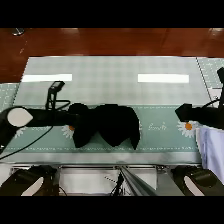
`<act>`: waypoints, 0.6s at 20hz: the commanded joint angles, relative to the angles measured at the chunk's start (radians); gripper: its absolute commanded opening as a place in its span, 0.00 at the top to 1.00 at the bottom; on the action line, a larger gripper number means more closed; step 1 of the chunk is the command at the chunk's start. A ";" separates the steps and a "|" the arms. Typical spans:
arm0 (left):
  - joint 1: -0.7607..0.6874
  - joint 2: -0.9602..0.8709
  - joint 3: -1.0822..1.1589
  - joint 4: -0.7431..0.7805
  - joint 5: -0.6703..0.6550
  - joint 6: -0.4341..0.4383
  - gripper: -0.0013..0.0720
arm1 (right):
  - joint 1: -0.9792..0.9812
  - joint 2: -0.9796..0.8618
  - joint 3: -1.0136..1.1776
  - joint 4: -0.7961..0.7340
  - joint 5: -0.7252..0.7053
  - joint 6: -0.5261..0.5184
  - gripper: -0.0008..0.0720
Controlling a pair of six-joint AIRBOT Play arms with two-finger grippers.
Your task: Fold the shirts.
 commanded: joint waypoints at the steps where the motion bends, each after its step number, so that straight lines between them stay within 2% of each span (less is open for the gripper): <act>1: 0.185 0.007 0.131 0.187 -0.187 -0.080 0.02 | -0.157 -0.103 0.051 -0.152 -0.003 -0.068 0.14; 3: 0.333 0.047 0.160 0.215 -0.286 -0.081 0.03 | -0.354 -0.107 0.062 -0.271 0.094 -0.126 0.14; 4: 0.393 0.074 0.121 0.204 -0.311 -0.104 0.03 | -0.452 -0.093 0.030 -0.258 0.122 -0.126 0.14; 6: 0.463 0.114 -0.044 0.119 -0.340 -0.113 0.03 | -0.605 -0.035 -0.114 -0.046 0.105 -0.201 0.14; 7: 0.472 0.117 -0.145 0.039 -0.336 -0.083 0.03 | -0.627 -0.005 -0.208 0.108 0.090 -0.242 0.14; 10: 0.470 0.091 -0.377 -0.293 -0.256 0.110 0.03 | -0.563 0.023 -0.428 0.562 0.045 -0.401 0.14; 12: 0.464 0.052 -0.450 -0.454 -0.185 0.232 0.03 | -0.486 0.023 -0.487 0.615 -0.017 -0.428 0.14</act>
